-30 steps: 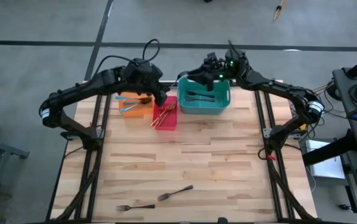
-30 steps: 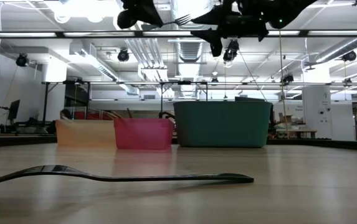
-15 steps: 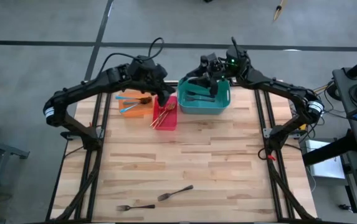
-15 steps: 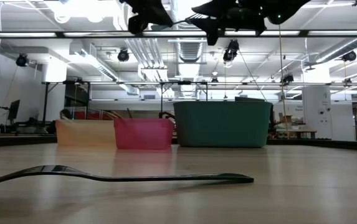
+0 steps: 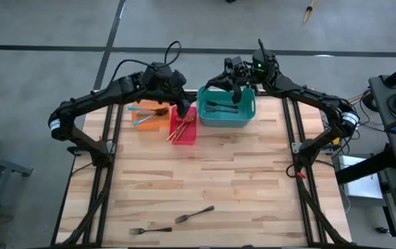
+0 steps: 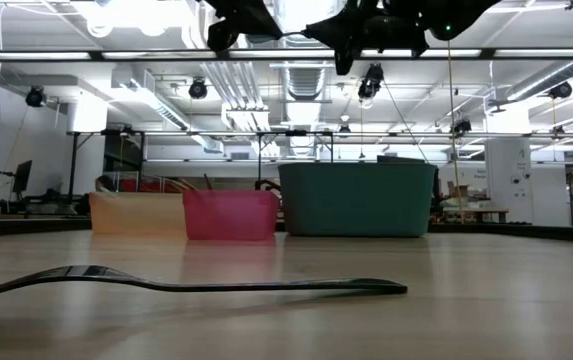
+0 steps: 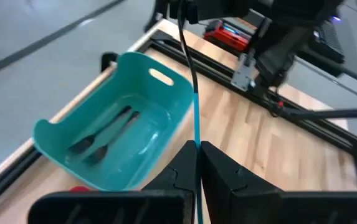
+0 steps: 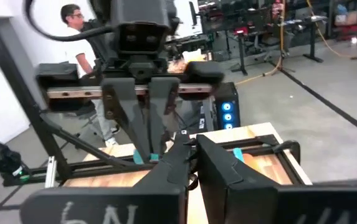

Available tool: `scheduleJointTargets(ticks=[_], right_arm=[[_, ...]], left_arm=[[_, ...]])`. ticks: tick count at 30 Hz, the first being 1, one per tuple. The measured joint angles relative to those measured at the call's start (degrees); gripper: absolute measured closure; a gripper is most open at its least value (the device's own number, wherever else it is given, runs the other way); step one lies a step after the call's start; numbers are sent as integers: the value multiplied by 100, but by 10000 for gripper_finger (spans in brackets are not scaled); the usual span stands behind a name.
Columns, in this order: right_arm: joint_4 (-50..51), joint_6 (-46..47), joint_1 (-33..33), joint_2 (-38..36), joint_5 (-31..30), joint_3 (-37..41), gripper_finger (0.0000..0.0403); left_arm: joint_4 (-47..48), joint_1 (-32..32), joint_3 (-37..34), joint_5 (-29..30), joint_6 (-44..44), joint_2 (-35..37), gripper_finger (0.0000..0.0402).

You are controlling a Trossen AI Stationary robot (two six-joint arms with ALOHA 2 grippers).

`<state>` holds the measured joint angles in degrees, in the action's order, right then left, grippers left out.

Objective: Sort silverware by color (type)
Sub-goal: Put the blue fork into the orange bin

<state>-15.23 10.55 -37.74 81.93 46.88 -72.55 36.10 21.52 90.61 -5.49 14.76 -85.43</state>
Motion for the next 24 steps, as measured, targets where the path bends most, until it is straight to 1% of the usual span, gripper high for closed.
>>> scheduleJointTargets(ticks=[4, 8, 12, 14, 16, 20, 22, 24], right_arm=[[46, 238, -149, 9, 6, 0, 393], [304, 336, -292, 9, 9, -13, 393], [617, 313, -394, 5, 20, -13, 395], [783, 332, -415, 5, -125, -13, 395], [925, 351, -416, 5, -203, -13, 395], [1368, 707, -393, 5, -1045, -106, 395], [1584, 1012, -335, 25, -1639, -167, 395], [1792, 1260, -302, 35, -1973, -215, 395]], left_arm=[[-67, 2, 0, 282, 59, 0, 397], [-32, 2, 0, 637, 49, 0, 375], [24, 39, 0, 1237, -270, 0, 339], [79, 52, 0, 1591, -431, 0, 317], [100, 104, 0, 1817, -606, 0, 292], [-33, 257, 0, 1921, -1149, -3, 240], [-134, 281, 0, 1921, -1472, -45, 220], [-296, 286, 0, 1883, -1752, -140, 204]])
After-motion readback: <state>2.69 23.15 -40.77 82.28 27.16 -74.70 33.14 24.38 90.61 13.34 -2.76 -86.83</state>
